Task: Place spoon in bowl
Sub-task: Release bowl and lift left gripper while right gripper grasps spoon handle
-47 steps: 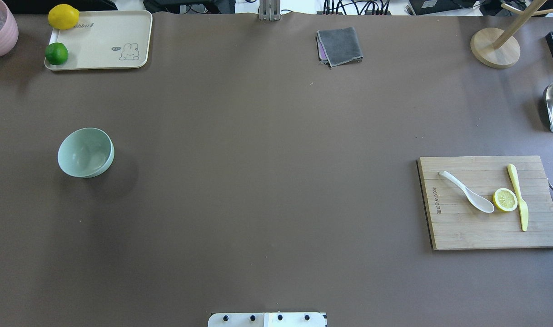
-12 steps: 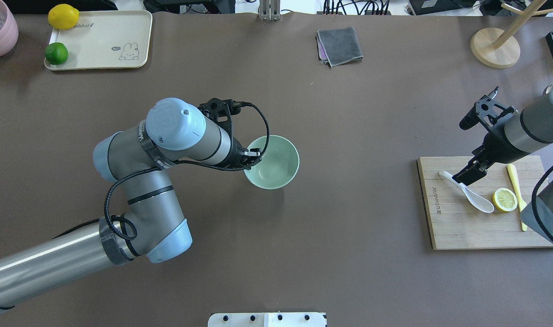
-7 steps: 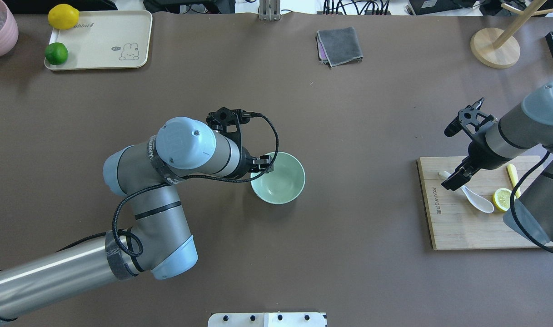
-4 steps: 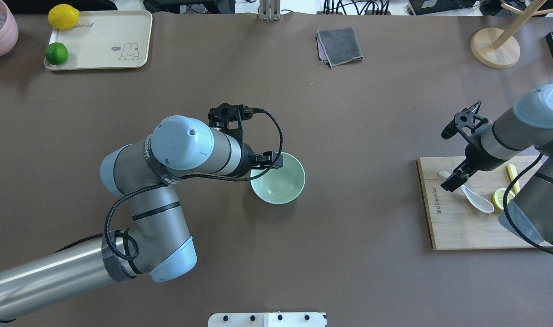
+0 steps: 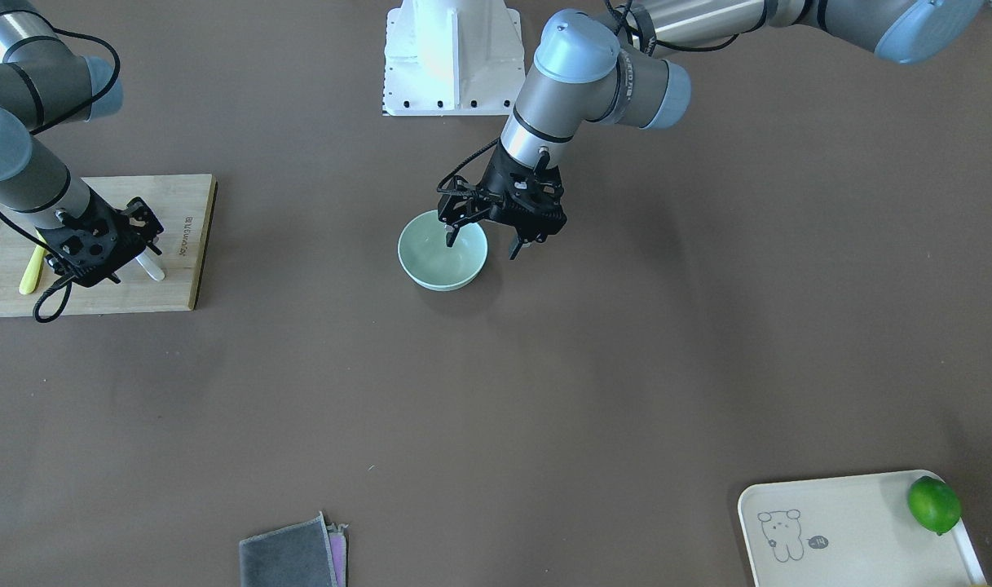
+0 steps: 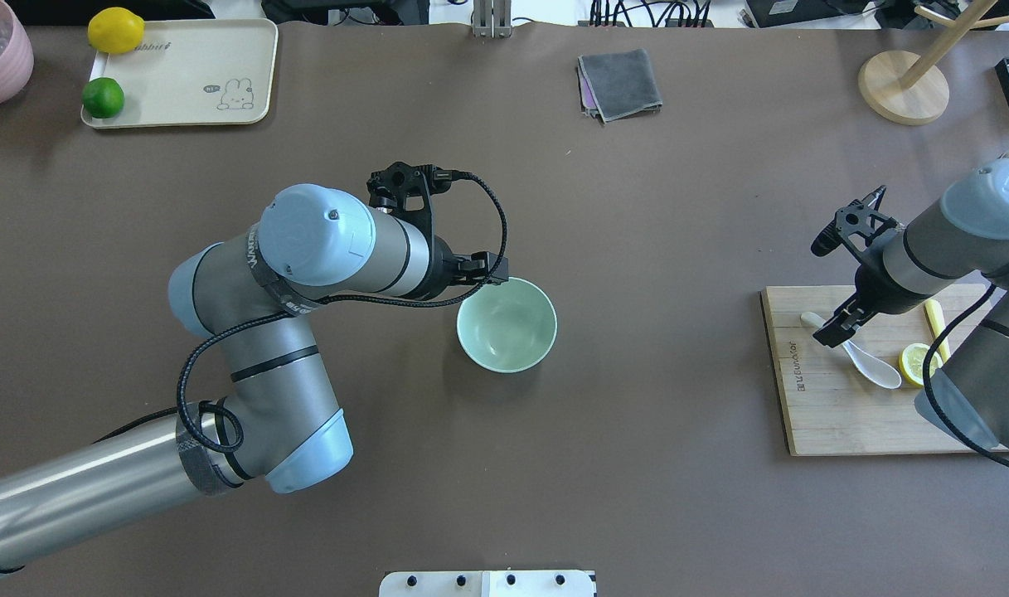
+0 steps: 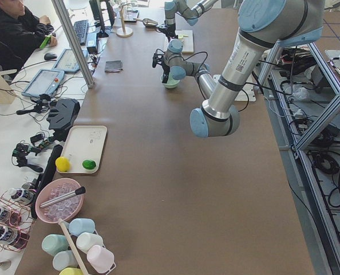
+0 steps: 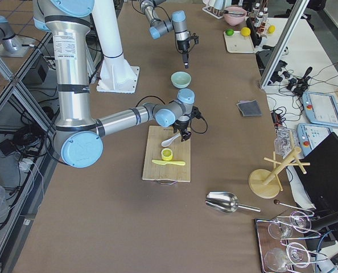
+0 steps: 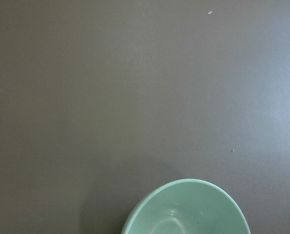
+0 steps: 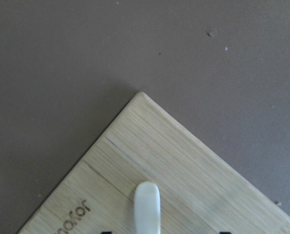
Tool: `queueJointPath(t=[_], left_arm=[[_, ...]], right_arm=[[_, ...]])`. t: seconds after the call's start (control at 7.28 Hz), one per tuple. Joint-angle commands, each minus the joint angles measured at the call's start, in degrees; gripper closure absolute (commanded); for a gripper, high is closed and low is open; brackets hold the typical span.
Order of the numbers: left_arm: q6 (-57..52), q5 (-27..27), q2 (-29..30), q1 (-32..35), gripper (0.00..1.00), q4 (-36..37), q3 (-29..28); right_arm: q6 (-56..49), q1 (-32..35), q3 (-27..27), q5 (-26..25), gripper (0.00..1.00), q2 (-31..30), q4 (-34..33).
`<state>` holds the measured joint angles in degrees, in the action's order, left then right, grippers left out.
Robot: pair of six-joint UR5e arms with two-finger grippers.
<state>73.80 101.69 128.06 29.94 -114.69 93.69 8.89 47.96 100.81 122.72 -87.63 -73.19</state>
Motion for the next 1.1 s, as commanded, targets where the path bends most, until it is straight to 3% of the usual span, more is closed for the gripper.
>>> queueJointPath(t=[0.0,0.14,0.27,0.41,0.55,0.69,0.96], left_arm=[[-0.1,0.0,0.0,0.2,0.03,0.0,-0.1],[-0.1,0.0,0.0,0.2,0.03,0.0,0.0],[-0.1,0.1,-0.1,0.4,0.03,0.0,0.0],[-0.2,0.1,-0.1,0.6,0.03,0.0,0.0],[-0.3,0.1,-0.1,0.8,0.03,0.1,0.0],[-2.0,0.3,-0.2,1.9,0.03,0.1,0.1],[-10.3,7.1,-1.5,8.2,0.03,0.6,0.6]], right_arm=[[0.2,-1.1,0.1,-2.0,0.44,-0.2,0.0],[1.4,-1.2,0.3,-2.1,0.44,-0.1,0.0],[2.0,-1.3,1.1,-2.0,0.57,-0.2,0.0],[2.0,-1.3,1.1,-2.0,0.94,-0.2,-0.1],[1.8,-1.2,1.6,-1.8,1.00,-0.2,-0.1],[1.8,-1.2,1.8,-1.6,1.00,-0.1,0.0],[1.9,-0.2,4.7,0.2,1.00,0.1,-1.3]])
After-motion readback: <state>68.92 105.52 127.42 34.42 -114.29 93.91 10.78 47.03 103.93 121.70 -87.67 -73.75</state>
